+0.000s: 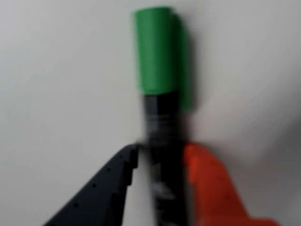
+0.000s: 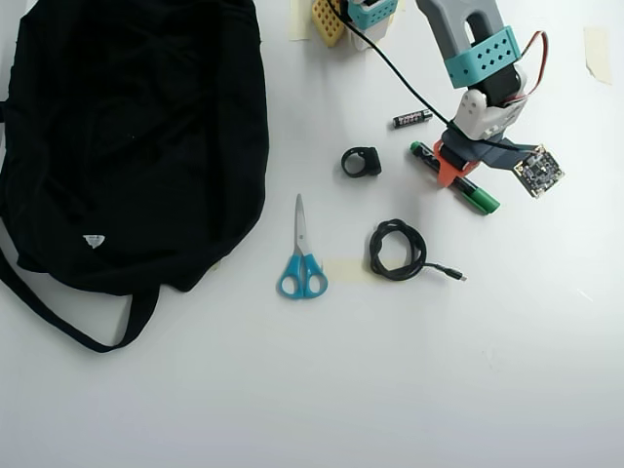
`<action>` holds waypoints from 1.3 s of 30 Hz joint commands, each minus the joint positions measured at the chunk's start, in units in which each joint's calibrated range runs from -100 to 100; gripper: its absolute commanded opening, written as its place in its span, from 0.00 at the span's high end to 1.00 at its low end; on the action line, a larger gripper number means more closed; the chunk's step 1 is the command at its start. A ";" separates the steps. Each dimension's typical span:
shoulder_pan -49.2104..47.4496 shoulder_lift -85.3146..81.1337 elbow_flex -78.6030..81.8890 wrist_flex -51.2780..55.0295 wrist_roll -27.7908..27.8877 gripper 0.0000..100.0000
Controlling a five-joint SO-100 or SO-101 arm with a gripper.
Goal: Put the green marker into the black bag
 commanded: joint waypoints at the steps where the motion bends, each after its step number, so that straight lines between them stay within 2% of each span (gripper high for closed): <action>1: -0.51 0.04 -0.09 -0.58 -1.36 0.96; 13: -0.59 -1.37 -1.17 -0.58 -1.36 0.98; 19: -1.49 -1.54 -6.74 0.45 -0.78 0.98; 29: -2.61 -5.36 -16.44 13.37 -0.73 0.98; 39: -1.71 -18.55 -15.99 18.45 1.63 0.98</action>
